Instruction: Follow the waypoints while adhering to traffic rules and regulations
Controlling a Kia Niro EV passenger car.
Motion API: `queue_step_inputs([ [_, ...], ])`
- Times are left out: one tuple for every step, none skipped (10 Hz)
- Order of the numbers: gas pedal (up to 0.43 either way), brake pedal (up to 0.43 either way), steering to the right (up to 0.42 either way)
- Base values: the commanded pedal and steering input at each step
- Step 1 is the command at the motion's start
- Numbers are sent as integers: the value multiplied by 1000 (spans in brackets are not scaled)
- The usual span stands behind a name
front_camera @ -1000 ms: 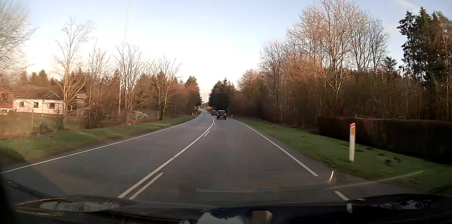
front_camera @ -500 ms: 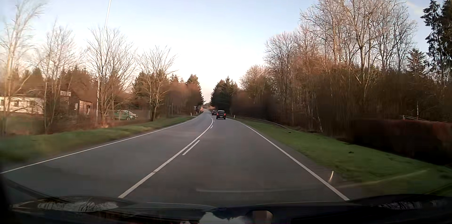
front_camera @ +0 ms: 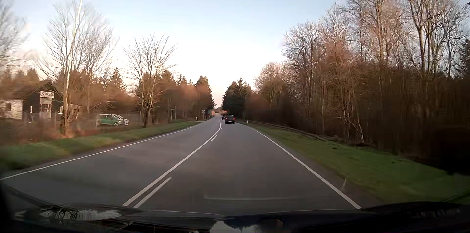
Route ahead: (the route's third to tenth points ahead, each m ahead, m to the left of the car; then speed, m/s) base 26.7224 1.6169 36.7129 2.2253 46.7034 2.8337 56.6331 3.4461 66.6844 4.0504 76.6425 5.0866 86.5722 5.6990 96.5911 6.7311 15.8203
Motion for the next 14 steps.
queue_step_inputs([
  [350,0,-8],
  [350,0,-8],
  [350,0,-8],
  [350,0,-8],
  [350,0,-9],
  [350,0,-9],
  [350,0,-9],
  [350,0,-9],
  [350,0,-8],
  [350,0,-7],
  [350,0,-8],
  [350,0,-8],
  [350,0,-8],
  [350,0,-8],
])
